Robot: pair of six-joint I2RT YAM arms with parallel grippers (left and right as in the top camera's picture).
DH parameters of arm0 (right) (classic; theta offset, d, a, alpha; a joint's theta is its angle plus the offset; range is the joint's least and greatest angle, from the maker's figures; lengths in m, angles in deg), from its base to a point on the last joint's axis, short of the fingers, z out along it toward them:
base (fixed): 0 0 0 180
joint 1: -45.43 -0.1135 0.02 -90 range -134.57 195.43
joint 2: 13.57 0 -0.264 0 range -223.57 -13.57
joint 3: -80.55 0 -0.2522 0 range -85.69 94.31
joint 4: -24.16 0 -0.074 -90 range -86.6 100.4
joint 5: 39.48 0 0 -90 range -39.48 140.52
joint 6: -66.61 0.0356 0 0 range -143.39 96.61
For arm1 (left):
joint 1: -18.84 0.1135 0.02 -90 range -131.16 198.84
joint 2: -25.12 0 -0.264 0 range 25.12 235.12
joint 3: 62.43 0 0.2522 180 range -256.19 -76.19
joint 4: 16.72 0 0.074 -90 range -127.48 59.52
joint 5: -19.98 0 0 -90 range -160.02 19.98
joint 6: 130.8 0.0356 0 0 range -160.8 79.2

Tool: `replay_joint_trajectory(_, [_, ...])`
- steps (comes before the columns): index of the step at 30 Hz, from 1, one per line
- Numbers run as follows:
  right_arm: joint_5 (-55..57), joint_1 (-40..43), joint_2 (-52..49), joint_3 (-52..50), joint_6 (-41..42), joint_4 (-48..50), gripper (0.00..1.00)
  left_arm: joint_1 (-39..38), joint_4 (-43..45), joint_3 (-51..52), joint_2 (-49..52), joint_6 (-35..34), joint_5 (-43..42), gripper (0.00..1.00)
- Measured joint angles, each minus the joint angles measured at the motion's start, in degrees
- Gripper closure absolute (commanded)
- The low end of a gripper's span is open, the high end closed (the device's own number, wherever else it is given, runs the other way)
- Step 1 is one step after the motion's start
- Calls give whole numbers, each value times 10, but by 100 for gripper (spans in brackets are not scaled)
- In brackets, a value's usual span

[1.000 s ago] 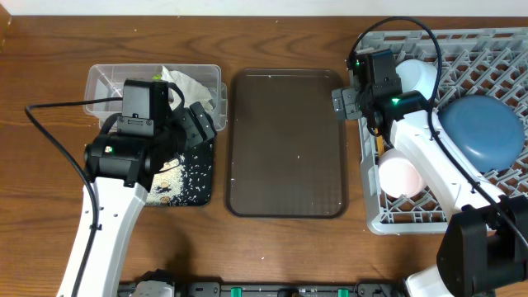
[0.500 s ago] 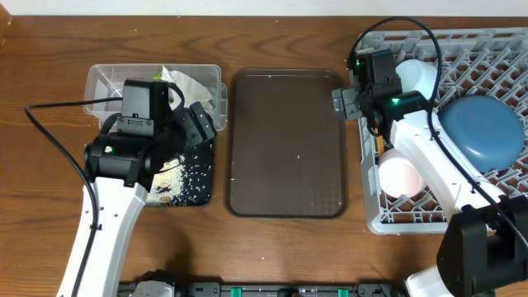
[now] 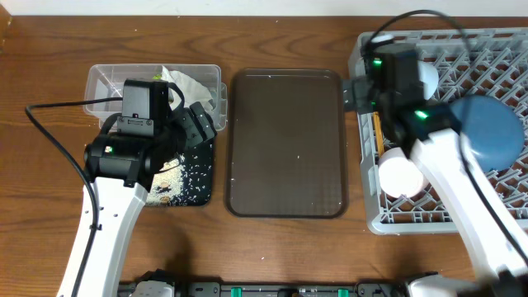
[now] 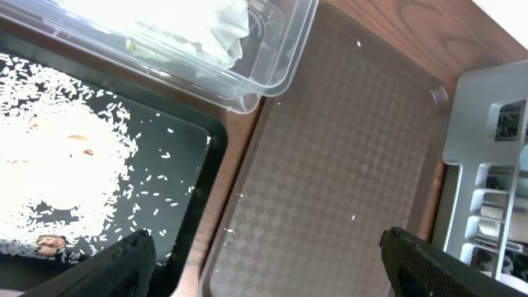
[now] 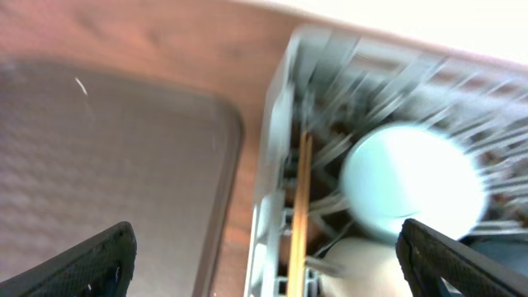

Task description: Sort waste into correct bins and load items into the dishwasher rack

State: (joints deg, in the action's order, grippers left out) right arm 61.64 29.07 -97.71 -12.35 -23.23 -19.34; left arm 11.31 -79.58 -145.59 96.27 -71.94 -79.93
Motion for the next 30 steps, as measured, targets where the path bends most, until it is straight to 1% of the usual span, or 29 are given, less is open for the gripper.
replay_joint_trajectory(6, [1, 2, 158, 0, 0, 3, 1, 0, 0, 0, 0, 0, 0, 10])
replay_joint_trajectory(9, [-16, 16, 235, 0, 0, 3, 1, 0, 0, 0, 0, 0, 0, 10])
replay_joint_trajectory(13, [-76, 68, 361, -14, 1, 4, 1, 0, 0, 0, 0, 0, 0, 10])
replay_joint_trajectory(17, [-160, 137, 491, -46, 1, 5, 1, 0, 0, 0, 0, 0, 0, 10])
replay_joint_trajectory(20, [-210, 178, 564, -80, 1, 7, 1, 0, 0, 0, 0, 0, 0, 10])
replay_joint_trajectory(22, [-227, 189, 595, -108, 2, 6, 1, 0, 0, 0, 0, 0, 0, 10])
replay_joint_trajectory(28, [-249, 192, 691, -225, 29, 5, 1, 0, 0, 0, 0, 0, 0, 10])
replay_joint_trajectory(30, [-251, 192, 719, -260, 41, 20, 1, 0, 0, 0, 0, 0, 0, 10])
